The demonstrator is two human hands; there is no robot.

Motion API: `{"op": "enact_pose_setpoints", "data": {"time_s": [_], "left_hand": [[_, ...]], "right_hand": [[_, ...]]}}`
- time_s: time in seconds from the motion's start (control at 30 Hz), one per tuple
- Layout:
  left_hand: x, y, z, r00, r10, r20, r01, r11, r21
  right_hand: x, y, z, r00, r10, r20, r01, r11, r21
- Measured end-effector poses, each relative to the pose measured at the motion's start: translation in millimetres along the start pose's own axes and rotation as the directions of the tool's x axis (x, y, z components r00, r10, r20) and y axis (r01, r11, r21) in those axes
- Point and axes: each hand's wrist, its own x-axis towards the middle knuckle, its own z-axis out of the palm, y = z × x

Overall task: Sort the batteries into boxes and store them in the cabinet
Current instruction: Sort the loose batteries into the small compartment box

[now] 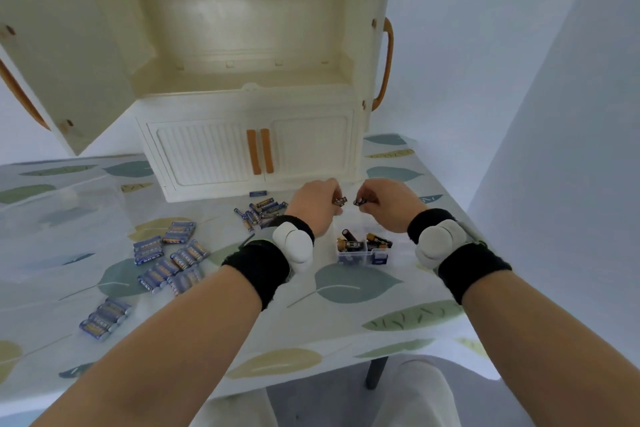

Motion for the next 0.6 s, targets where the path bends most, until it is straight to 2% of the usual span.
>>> {"op": "enact_pose_setpoints", "data": {"time_s": [0.1, 0.3, 0.6], "left_hand": [[12.5, 13.5, 12.0, 0.995, 0.062, 0.077, -0.068, 0.995, 0.079], [24.4, 22.0, 17.3, 0.975, 0.083, 0.206, -0.124, 0.972, 0.199], [25.9, 18.4, 13.5, 0.965, 0.094, 0.244, -0.148, 0.966, 0.213]], "right_hand": [[-4.8, 21.0, -2.5, 0.999, 0.036, -0.001, -0.036, 0.999, -0.025], [-3.4, 32.3, 0.3, 0.999, 0.032, 0.026, -0.029, 0.996, -0.079], [3.3, 29.5, 0.2, 0.996, -0.001, 0.094, 0.010, 0.995, -0.101]]}}
